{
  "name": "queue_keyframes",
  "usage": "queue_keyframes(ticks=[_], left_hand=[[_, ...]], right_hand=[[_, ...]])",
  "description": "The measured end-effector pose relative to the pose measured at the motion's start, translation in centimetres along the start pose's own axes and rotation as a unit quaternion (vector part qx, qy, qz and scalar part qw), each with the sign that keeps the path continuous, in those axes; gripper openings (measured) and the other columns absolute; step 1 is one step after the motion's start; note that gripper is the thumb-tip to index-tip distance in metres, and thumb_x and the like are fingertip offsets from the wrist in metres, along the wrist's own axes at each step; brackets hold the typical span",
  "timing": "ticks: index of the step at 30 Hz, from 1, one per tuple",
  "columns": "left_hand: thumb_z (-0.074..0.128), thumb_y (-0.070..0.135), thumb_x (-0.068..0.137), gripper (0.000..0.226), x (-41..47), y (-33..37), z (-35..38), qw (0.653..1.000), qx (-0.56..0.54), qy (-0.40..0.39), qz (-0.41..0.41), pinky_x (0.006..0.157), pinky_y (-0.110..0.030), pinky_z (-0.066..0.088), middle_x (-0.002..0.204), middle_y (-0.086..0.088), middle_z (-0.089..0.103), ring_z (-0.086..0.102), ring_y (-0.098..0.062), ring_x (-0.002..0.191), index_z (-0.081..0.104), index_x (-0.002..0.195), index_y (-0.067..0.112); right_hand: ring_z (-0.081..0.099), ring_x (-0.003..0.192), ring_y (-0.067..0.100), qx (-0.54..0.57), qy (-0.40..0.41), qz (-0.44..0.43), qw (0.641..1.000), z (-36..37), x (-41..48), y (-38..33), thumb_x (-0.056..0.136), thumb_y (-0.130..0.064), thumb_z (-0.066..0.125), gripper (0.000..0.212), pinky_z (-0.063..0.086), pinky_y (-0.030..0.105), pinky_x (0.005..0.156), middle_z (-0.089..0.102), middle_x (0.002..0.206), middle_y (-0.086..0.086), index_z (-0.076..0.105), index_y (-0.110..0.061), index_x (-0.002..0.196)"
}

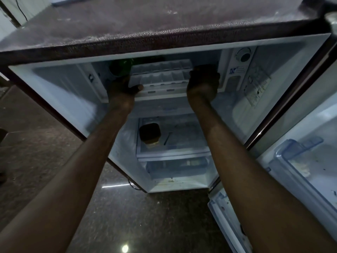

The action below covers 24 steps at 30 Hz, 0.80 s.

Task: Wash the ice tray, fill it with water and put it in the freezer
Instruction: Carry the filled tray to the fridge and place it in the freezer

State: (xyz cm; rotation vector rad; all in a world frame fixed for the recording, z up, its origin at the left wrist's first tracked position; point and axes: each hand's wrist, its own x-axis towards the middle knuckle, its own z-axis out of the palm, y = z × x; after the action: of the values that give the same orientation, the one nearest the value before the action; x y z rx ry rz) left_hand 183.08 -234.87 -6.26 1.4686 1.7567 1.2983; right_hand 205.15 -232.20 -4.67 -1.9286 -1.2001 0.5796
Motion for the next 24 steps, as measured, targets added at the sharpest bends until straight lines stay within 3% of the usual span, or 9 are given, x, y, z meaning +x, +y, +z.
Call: queue_keyframes(ticks=[2,5,7,9,11,13,16,20,24], left_hand=[[0.076,0.023,0.094,0.054,0.4,-0.2,0.1,0.999,0.031,-0.014,-0.003,0.101,-0.019,0.042,0.143,-0.010,0.060,0.055,-0.026,0.133,0.058,0.143,0.006],[0.072,0.026,0.097,0.060,0.1,0.2,0.0,0.997,0.079,-0.020,-0.009,0.101,-0.015,0.035,0.151,-0.011,0.054,0.050,-0.027,0.138,0.051,0.149,0.008],[0.072,0.031,0.097,0.065,-1.2,0.9,-0.4,0.989,0.148,0.002,0.018,0.111,-0.029,0.039,0.150,-0.016,0.054,0.050,-0.032,0.138,0.048,0.152,0.006],[0.068,0.033,0.099,0.068,-3.9,1.8,-0.6,0.981,0.187,0.030,0.045,0.117,-0.042,0.039,0.154,-0.018,0.050,0.046,-0.034,0.142,0.042,0.156,0.005],[0.058,0.035,0.105,0.067,-7.8,3.2,-0.8,0.972,0.225,0.029,0.069,0.123,-0.045,0.032,0.163,-0.017,0.038,0.033,-0.033,0.152,0.033,0.160,0.005],[0.049,0.039,0.109,0.065,-12.5,4.1,-0.9,0.953,0.277,0.012,0.122,0.126,-0.038,0.023,0.169,-0.014,0.026,0.020,-0.029,0.158,0.028,0.162,0.006],[0.045,0.046,0.109,0.070,-17.8,7.4,-2.8,0.931,0.315,-0.039,0.179,0.128,-0.043,0.020,0.171,-0.015,0.018,0.009,-0.032,0.160,0.026,0.161,0.003],[0.029,0.051,0.111,0.073,-23.5,11.7,-4.6,0.897,0.383,-0.087,0.202,0.128,-0.050,0.016,0.173,-0.016,0.003,-0.003,-0.031,0.161,0.015,0.164,0.002],[0.039,0.044,0.110,0.072,-27.8,15.5,-5.8,0.903,0.372,-0.083,0.196,0.130,-0.048,0.011,0.173,-0.016,0.004,-0.001,-0.032,0.161,0.014,0.164,0.002]], right_hand=[[0.061,0.120,0.026,0.014,0.011,-0.002,1.000,-0.4,-0.7,-0.8,0.111,-0.027,0.049,0.031,0.048,0.028,0.084,0.063,0.134,0.012,0.066,-0.007,0.127],[0.064,0.116,0.029,-0.009,0.017,-0.048,0.999,-0.2,-1.8,-0.6,0.111,-0.038,0.047,0.040,0.050,0.029,0.081,0.067,0.125,0.012,0.071,-0.006,0.118],[0.064,0.115,0.032,-0.064,0.099,-0.140,0.983,0.0,-3.0,0.2,0.110,-0.038,0.048,0.041,0.054,0.034,0.082,0.069,0.121,0.014,0.071,-0.005,0.118],[0.062,0.120,0.037,-0.139,0.139,-0.220,0.956,-0.1,-4.9,1.2,0.109,-0.036,0.049,0.043,0.056,0.042,0.089,0.068,0.127,0.017,0.067,-0.003,0.131],[0.048,0.141,0.037,-0.215,0.073,-0.262,0.938,-1.1,-7.5,2.2,0.110,-0.038,0.045,0.053,0.042,0.048,0.114,0.053,0.152,0.019,0.049,-0.005,0.152],[0.030,0.155,0.034,-0.264,0.013,-0.317,0.911,-2.3,-10.8,3.6,0.109,-0.035,0.047,0.059,0.023,0.050,0.126,0.034,0.167,0.016,0.036,-0.008,0.160],[0.026,0.156,0.033,-0.289,-0.029,-0.348,0.892,-7.0,-16.0,3.0,0.109,-0.032,0.053,0.060,0.018,0.052,0.128,0.029,0.169,0.015,0.034,-0.007,0.161],[0.023,0.157,0.038,-0.331,-0.063,-0.370,0.866,-13.7,-20.5,1.4,0.109,-0.035,0.040,0.061,0.019,0.055,0.127,0.026,0.169,0.018,0.030,-0.005,0.162],[0.018,0.159,0.036,-0.345,-0.056,-0.368,0.861,-19.5,-22.5,1.4,0.110,-0.037,0.038,0.062,0.012,0.051,0.129,0.022,0.171,0.017,0.028,-0.006,0.162]])
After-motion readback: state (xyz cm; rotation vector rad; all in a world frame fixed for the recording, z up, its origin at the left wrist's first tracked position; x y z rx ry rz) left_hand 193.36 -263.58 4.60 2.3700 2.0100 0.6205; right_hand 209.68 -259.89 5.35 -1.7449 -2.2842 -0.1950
